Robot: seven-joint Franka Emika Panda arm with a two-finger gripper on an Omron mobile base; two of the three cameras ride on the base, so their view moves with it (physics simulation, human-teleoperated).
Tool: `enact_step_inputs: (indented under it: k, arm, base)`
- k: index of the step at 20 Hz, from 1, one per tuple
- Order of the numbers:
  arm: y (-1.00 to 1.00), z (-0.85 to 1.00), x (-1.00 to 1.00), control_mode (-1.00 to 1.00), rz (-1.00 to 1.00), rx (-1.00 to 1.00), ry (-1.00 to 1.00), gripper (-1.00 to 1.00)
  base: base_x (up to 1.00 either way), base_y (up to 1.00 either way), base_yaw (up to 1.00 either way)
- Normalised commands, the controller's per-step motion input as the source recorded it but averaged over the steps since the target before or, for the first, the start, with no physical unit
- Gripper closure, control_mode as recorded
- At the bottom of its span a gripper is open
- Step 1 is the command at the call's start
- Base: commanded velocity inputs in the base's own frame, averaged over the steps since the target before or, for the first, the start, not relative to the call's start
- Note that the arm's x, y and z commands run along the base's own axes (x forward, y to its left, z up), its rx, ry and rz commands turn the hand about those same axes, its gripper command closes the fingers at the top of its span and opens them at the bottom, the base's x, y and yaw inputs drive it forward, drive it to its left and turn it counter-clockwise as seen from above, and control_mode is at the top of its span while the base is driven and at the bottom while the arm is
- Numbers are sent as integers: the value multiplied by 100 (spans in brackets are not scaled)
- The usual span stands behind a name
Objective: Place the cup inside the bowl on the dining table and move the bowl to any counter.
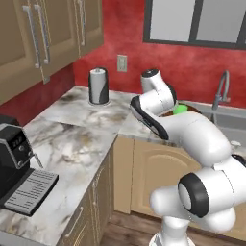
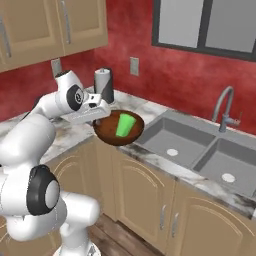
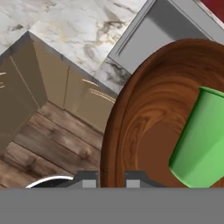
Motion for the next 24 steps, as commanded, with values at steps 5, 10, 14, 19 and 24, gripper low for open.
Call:
enact_step_inputs:
  k: [5,10,14,19,24]
  arm:
    - [0,0,0,100,0,0,0,100]
    - [0,0,0,100,0,0,0,100]
    - [0,0,0,100,0,0,0,100]
    - [0,0,0,100,0,0,0,100]
    - [0,0,0,100,0,0,0,100]
  base:
    - [-67,37,39]
    - [-40,39,38]
    - [-7,8,32]
    - [0,0,27]
    - [-22,-18,5]
